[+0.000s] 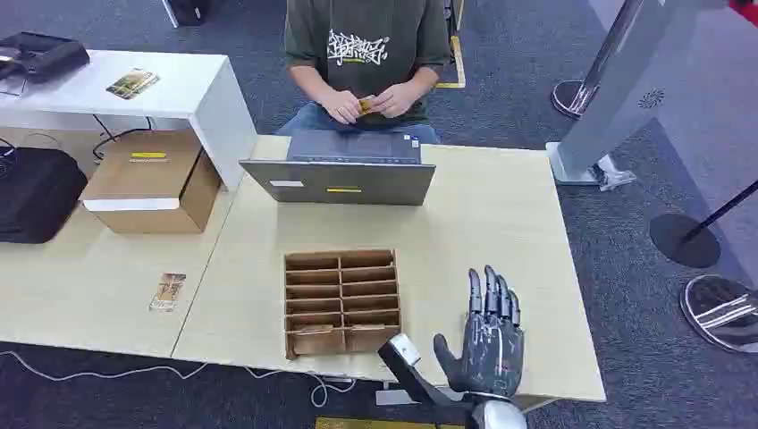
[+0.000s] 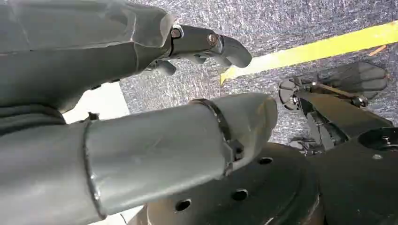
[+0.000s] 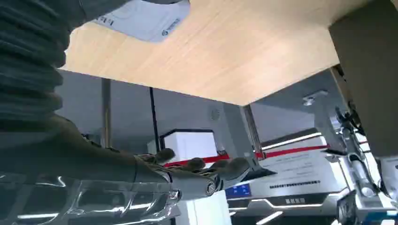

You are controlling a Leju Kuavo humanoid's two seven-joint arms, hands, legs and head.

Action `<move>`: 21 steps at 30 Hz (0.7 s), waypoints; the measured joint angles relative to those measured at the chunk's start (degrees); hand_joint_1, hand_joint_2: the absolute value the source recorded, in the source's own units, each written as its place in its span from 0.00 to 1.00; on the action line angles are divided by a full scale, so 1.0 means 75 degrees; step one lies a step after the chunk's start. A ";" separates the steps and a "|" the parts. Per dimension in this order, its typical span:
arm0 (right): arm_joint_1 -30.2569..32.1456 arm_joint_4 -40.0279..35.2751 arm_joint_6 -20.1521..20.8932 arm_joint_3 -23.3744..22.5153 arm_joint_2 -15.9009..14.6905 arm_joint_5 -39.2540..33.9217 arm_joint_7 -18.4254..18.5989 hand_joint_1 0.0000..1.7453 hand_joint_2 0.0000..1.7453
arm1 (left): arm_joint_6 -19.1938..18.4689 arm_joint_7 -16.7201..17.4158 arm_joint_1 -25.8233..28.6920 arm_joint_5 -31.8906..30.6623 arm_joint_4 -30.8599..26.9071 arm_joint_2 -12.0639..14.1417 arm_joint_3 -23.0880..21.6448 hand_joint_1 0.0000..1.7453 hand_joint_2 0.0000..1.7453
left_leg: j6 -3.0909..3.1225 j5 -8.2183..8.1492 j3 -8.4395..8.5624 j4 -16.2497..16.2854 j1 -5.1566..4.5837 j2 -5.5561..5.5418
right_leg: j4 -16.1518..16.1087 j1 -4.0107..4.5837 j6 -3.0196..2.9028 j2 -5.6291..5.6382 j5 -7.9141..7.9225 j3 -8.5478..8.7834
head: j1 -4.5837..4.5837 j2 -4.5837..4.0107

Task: Pass the card to the sensor for recognition and then transmit it.

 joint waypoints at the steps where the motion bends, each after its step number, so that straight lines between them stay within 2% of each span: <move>1: 0.0001 -0.0052 -0.0003 0.0003 0.0003 0.0000 -0.0017 0.00 1.00 | -0.0006 -0.0003 0.0003 0.0003 0.0000 -0.0003 0.0000 0.00 0.00 | 0.0000 0.0000 0.0000 0.0000 0.0000 0.0000 | 0.0000 0.0000 0.0000 0.0000 0.0000 0.0000 | -0.0003 0.0000; 9: -0.0145 -0.0379 -0.0035 -0.0015 0.0111 0.0017 -0.0181 0.00 1.00 | 0.0003 -0.0047 0.0033 -0.0085 -0.0015 0.0000 0.0000 0.00 0.00 | 0.0000 0.0000 0.0000 0.0000 0.0000 0.0001 | 0.0000 0.0000 0.0000 0.0001 0.0000 0.0000 | -0.0003 0.0000; 12: -0.0309 -0.0393 -0.0213 -0.0017 0.0181 0.0020 -0.0499 0.00 1.00 | 0.0012 -0.0102 0.0043 -0.0090 -0.0017 0.0000 0.0000 0.00 0.00 | 0.0000 0.0001 -0.0001 0.0000 0.0000 0.0000 | 0.0000 0.0000 0.0000 0.0001 0.0001 0.0001 | -0.0003 0.0000; 15: -0.0712 -0.0288 -0.0464 0.0096 0.0251 0.0020 -0.0857 0.00 1.00 | 0.0009 -0.0178 0.0048 -0.0114 -0.0038 -0.0012 0.0000 0.00 0.00 | 0.0000 0.0001 0.0003 0.0000 0.0000 0.0006 | 0.0000 0.0000 -0.0001 0.0007 0.0003 0.0002 | -0.0003 0.0000; 21: -0.1896 0.0213 -0.0691 0.0367 0.0394 -0.0038 -0.1166 0.00 1.00 | -0.0015 -0.0277 0.0071 -0.0242 -0.0076 -0.0015 0.0000 0.00 0.00 | -0.0001 0.0006 0.0004 0.0000 0.0000 0.0009 | 0.0003 0.0000 0.0001 0.0009 0.0006 0.0003 | 0.0000 0.0000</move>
